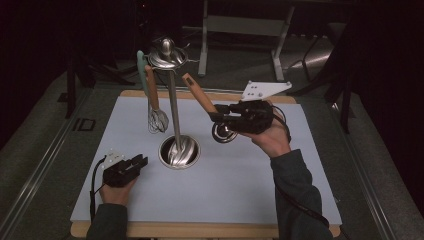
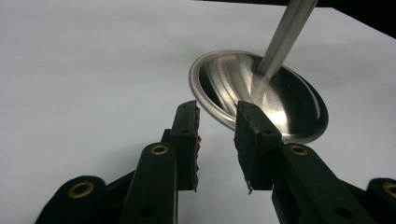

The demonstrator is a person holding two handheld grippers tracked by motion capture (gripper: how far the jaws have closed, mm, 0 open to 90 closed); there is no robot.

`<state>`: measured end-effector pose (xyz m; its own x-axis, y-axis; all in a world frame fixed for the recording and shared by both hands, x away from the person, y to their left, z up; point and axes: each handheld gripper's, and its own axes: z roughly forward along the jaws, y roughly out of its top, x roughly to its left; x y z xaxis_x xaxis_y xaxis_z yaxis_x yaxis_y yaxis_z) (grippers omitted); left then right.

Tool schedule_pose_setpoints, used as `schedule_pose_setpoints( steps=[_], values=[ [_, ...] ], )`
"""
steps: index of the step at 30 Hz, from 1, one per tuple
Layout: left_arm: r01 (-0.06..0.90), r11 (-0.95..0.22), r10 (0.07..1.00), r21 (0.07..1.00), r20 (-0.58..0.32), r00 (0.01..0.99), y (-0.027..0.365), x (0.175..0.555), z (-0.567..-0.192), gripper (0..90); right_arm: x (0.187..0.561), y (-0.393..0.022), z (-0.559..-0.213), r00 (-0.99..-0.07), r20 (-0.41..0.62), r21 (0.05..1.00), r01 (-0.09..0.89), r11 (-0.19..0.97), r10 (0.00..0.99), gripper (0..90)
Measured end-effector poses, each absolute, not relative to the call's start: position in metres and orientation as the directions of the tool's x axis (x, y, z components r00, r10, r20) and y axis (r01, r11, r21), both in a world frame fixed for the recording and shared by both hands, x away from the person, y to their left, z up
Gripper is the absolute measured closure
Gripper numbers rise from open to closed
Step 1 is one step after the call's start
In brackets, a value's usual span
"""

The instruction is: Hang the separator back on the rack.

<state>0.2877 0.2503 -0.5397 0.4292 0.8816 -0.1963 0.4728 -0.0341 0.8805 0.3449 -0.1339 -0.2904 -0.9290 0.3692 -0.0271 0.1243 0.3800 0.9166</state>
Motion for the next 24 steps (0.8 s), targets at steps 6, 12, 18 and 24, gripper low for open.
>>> schedule_pose_setpoints(
  steps=[6, 12, 18, 24],
  values=[
    [0.473, -0.034, 0.881, 0.88, -0.197, 0.43, 0.25, 0.288, -0.54, 70.1, 0.344, -0.134, -0.286, -0.931, -0.022, 0.922, 0.123, 0.368, 0.365, 70.9],
    [0.472, -0.034, 0.881, 0.881, -0.197, 0.43, 0.251, 0.288, -0.54, 70.1, 0.343, -0.132, -0.282, -0.933, -0.021, 0.926, 0.116, 0.358, 0.359, 70.9],
    [0.473, -0.034, 0.881, 0.881, -0.197, 0.43, 0.251, 0.288, -0.54, 70.1, 0.343, -0.131, -0.279, -0.935, -0.023, 0.929, 0.111, 0.352, 0.355, 70.9],
    [0.472, -0.037, 0.881, 0.881, -0.195, 0.432, 0.251, 0.287, -0.54, 70.1, 0.342, -0.13, -0.276, -0.937, -0.02, 0.932, 0.109, 0.346, 0.35, 70.9]
  ],
)
